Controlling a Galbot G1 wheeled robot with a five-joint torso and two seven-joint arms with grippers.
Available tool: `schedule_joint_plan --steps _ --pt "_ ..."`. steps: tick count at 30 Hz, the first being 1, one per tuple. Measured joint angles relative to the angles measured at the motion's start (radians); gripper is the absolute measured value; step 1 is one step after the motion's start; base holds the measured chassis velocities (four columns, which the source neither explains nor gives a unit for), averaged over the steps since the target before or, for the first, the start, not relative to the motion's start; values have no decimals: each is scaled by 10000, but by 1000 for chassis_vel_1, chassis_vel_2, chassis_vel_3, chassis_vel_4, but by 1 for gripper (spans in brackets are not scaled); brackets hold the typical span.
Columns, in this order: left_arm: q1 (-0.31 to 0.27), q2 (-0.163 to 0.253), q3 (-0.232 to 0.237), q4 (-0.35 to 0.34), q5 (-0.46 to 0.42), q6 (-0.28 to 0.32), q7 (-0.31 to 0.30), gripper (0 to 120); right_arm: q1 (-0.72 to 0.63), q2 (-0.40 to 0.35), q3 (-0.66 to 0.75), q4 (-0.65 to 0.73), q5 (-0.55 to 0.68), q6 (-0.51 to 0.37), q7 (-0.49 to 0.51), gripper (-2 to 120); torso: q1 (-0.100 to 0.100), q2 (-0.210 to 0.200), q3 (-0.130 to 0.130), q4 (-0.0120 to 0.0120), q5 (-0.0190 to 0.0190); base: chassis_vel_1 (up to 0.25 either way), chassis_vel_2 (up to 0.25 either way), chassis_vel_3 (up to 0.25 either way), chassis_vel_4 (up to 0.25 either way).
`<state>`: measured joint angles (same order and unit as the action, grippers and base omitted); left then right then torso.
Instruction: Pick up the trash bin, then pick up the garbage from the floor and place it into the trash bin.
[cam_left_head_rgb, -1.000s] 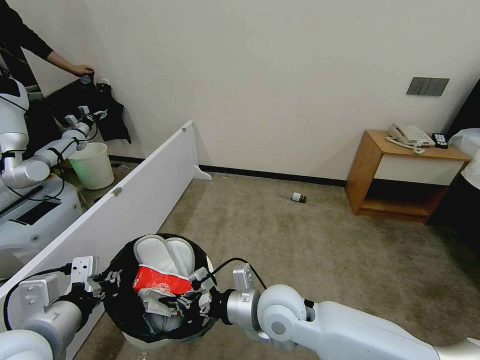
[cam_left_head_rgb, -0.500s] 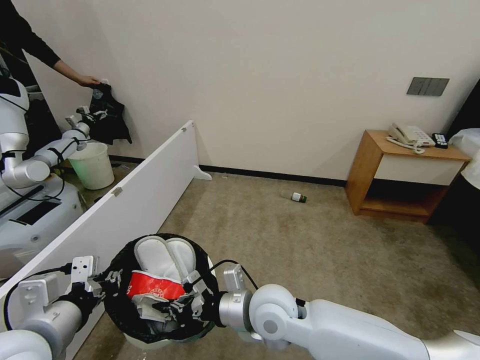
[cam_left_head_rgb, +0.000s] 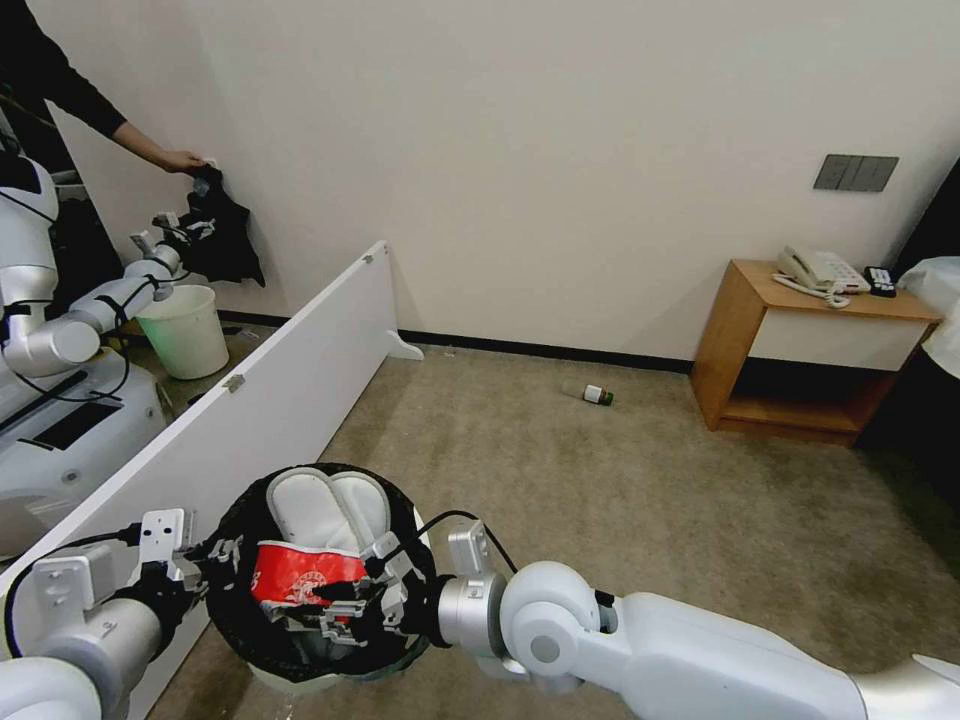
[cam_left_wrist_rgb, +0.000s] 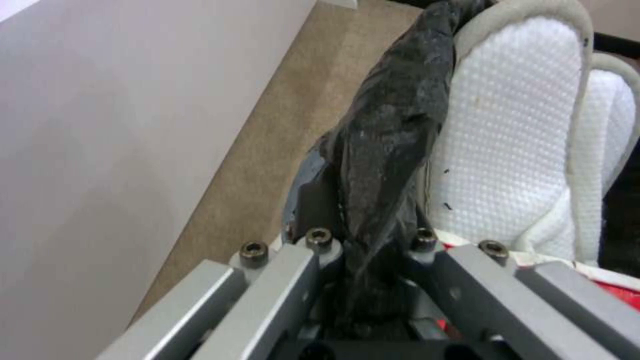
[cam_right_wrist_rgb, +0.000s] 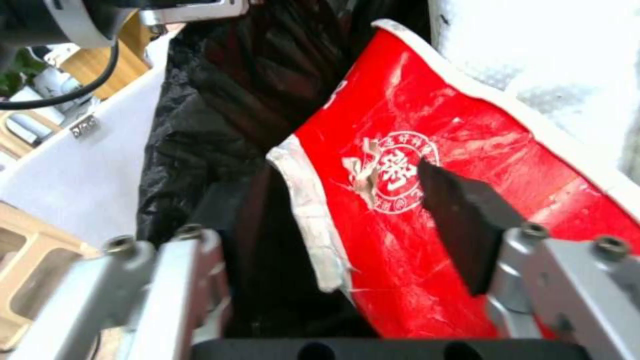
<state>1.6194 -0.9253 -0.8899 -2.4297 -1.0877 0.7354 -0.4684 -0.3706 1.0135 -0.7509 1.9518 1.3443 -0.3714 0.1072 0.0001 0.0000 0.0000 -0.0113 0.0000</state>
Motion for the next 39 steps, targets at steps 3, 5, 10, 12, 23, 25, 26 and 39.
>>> schedule_joint_plan --steps 3,5,10,12,23,25,26,39 --pt "-4 0 0 16 0 0 -2 4 20 -71 31 96 -3 10 -24 74 0 0 0 0 0 0 0 0 0" --pt "-5 12 -5 24 -1 -1 -5 4 35 -183 88 202 -42 24 -89 85 0 0 0 1 0 0 0 0 0" --pt "-5 22 -6 38 -1 0 -11 4 50 -340 185 419 -68 84 -206 98 -1 0 0 1 0 0 0 0 0" --pt "1 18 -6 45 1 0 -13 4 49 -398 231 515 -82 135 -271 99 0 0 0 0 0 0 0 0 0" --pt "47 -103 57 153 139 0 -69 4 -691 -842 884 1088 -723 1282 -699 100 0 0 0 0 1 0 0 0 0" --pt "58 -105 55 172 162 0 -68 4 -764 -940 1009 1194 -850 1591 -697 100 -1 0 0 1 0 0 0 0 0" --pt "57 -105 46 177 162 0 -67 4 -807 -1004 1121 1271 -880 1752 -692 100 0 0 0 1 0 0 0 0 0" --pt "-17 -228 67 337 259 -1 -18 4 -1953 -1326 3960 1546 -1649 2735 -323 100 0 0 -1 4 0 0 0 0 0"
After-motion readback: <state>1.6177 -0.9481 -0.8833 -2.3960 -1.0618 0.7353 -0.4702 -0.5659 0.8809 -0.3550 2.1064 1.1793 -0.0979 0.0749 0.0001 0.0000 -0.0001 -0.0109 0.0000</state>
